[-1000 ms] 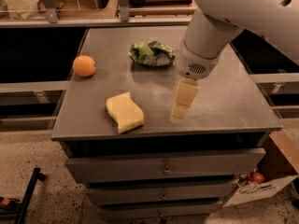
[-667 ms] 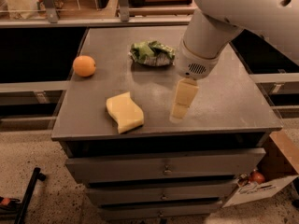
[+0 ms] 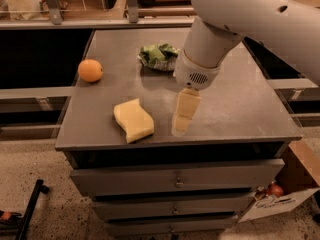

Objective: Pick sponge

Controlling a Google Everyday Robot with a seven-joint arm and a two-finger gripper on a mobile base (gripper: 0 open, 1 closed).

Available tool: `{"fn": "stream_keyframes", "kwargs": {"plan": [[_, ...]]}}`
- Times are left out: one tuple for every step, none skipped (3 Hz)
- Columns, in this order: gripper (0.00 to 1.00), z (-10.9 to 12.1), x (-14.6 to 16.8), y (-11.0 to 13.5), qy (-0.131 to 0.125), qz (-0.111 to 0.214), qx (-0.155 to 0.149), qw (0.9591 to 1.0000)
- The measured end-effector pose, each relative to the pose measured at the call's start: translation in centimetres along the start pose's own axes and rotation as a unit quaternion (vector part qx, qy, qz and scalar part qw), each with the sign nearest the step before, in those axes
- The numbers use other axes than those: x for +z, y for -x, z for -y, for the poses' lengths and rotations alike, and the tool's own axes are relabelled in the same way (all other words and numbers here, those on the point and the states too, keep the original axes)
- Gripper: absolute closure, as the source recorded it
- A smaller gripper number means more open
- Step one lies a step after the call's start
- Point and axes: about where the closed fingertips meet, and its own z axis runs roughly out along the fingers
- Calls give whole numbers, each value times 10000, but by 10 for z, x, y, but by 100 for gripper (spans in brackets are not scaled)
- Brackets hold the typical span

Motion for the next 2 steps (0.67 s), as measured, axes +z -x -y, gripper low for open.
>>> {"fn": "stream_keyframes", "kwargs": {"plan": [[0, -4, 13, 20, 182, 123, -209, 9995], [0, -10, 19, 40, 303, 254, -427, 9983]]}}
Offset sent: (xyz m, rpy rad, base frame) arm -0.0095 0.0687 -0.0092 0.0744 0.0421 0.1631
